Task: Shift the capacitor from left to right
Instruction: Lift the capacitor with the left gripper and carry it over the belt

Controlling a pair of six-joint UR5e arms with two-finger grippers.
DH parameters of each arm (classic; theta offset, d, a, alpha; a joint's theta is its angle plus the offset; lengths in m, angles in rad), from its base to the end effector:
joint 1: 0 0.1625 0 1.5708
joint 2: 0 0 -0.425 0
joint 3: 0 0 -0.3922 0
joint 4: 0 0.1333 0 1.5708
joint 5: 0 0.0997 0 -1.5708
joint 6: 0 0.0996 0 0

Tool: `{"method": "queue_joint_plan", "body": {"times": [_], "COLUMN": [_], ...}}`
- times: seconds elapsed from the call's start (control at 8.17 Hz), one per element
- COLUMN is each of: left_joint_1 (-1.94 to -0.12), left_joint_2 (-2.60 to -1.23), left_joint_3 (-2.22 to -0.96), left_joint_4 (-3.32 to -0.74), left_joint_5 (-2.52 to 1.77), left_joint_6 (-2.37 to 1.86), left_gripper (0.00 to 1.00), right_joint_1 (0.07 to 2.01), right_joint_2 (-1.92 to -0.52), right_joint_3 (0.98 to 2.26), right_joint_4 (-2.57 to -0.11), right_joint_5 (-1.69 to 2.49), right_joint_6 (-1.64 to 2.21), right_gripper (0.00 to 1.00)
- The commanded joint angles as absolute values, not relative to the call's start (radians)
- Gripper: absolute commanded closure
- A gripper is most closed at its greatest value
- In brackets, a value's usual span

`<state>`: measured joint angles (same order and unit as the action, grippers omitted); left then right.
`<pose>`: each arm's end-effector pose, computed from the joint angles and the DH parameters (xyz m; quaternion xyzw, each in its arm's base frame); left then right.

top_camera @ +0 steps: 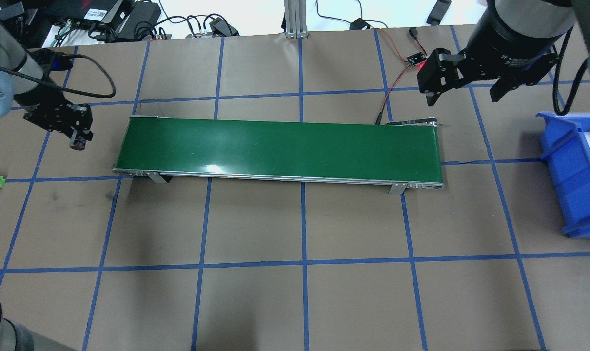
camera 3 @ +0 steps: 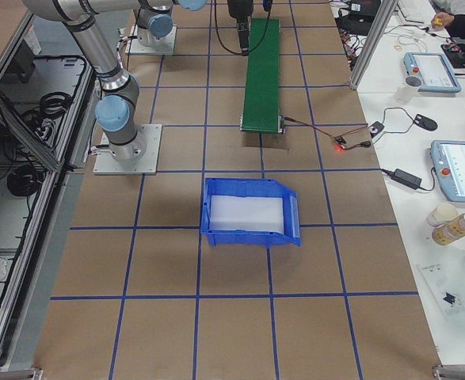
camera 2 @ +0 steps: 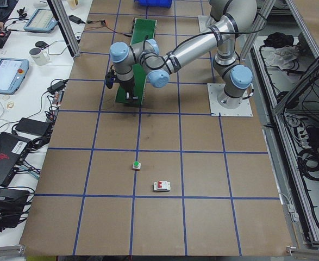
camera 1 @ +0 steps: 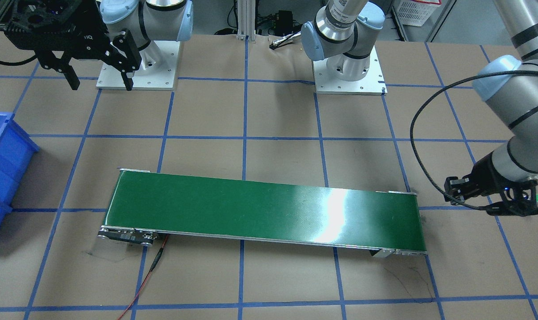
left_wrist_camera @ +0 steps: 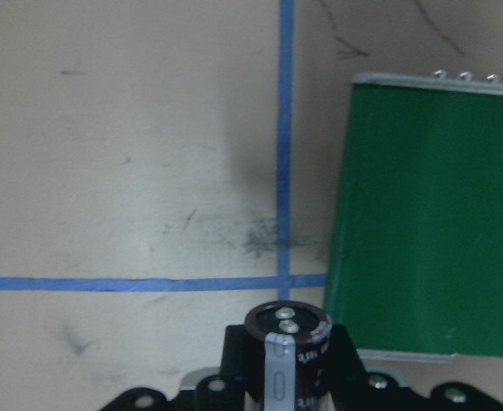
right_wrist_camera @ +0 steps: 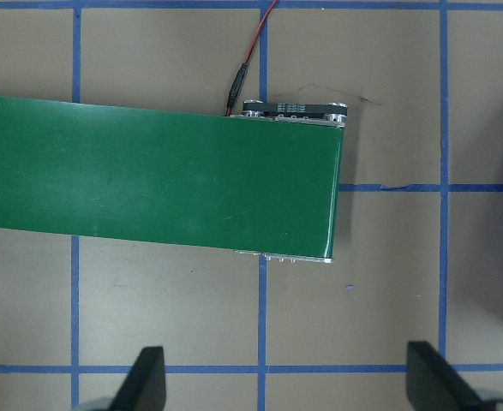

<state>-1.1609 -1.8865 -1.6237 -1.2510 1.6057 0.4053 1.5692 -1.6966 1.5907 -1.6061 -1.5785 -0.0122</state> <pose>0.1171 -0.5952 0.3209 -0.0019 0.9995 0.0293 0.0063 0.1318 -0.4496 0.5410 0.0050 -0.9975 0.0705 0.0043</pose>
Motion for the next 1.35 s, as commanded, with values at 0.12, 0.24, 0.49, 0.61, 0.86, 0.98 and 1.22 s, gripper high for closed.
{"method": "queue_joint_plan", "body": {"times": [0.12, 0.24, 0.49, 0.61, 0.86, 0.98, 1.22], "left_joint_1": [-1.325, -1.35, -1.391, -1.399, -1.402, -1.402, -1.402], "left_joint_2": [-1.96, -1.973, -1.985, -1.99, -1.988, -1.987, -1.987], "left_joint_3": [-1.543, -1.545, -1.554, -1.554, -1.568, -1.581, -1.62], "left_joint_4": [-1.247, -1.247, -1.148, -1.122, -1.121, -1.12, -1.12], "left_joint_5": [1.612, 1.611, 1.612, 1.614, 1.591, 1.589, 1.588], "left_joint_6": [0.284, 0.284, 0.297, 0.299, 0.27, 0.278, 0.275], "left_gripper": [1.0, 1.0, 1.0, 1.0, 1.0, 1.0, 1.0], "right_joint_1": [1.569, 1.569, 1.569, 1.569, 1.569, 1.569, 1.569], "right_joint_2": [-1.697, -1.697, -1.697, -1.697, -1.697, -1.697, -1.697], "right_joint_3": [1.591, 1.591, 1.591, 1.591, 1.591, 1.591, 1.592], "right_joint_4": [-1.605, -1.605, -1.603, -1.597, -1.597, -1.597, -1.595], "right_joint_5": [-1.578, -1.578, -1.578, -1.578, -1.578, -1.578, -1.578], "right_joint_6": [-0.012, -0.012, -0.012, -0.012, -0.012, -0.012, -0.012], "right_gripper": [0.0, 0.0, 0.0, 0.0, 0.0, 0.0, 0.0]}}
